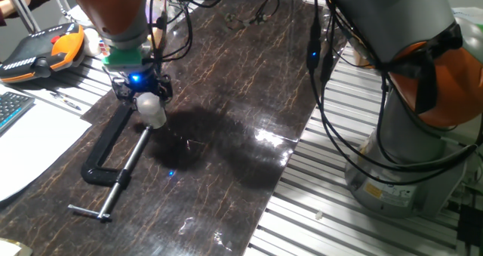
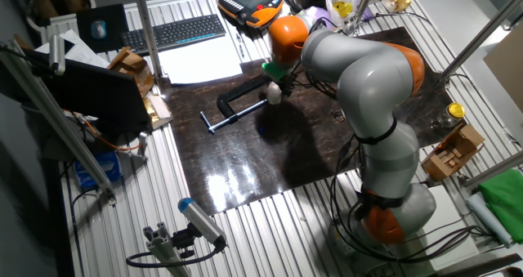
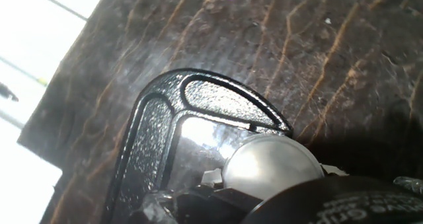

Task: Screw the lid onto the jar

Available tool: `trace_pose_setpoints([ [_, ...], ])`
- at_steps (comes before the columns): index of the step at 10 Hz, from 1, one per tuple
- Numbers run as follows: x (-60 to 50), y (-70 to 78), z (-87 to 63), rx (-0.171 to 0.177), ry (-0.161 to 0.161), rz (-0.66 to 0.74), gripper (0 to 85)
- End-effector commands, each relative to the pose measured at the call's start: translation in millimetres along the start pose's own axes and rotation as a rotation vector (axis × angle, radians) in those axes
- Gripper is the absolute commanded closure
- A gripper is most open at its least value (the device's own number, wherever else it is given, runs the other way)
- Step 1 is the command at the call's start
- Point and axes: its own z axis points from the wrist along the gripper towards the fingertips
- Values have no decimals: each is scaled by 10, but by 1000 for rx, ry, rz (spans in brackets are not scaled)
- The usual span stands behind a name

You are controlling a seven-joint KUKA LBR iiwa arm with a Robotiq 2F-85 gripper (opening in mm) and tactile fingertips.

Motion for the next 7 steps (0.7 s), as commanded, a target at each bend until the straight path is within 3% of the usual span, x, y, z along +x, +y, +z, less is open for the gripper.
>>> trace_pose_setpoints([
  [1,0,-1,12,21,-7,223,213],
  [7,-2,2,21,27,2,451,277],
])
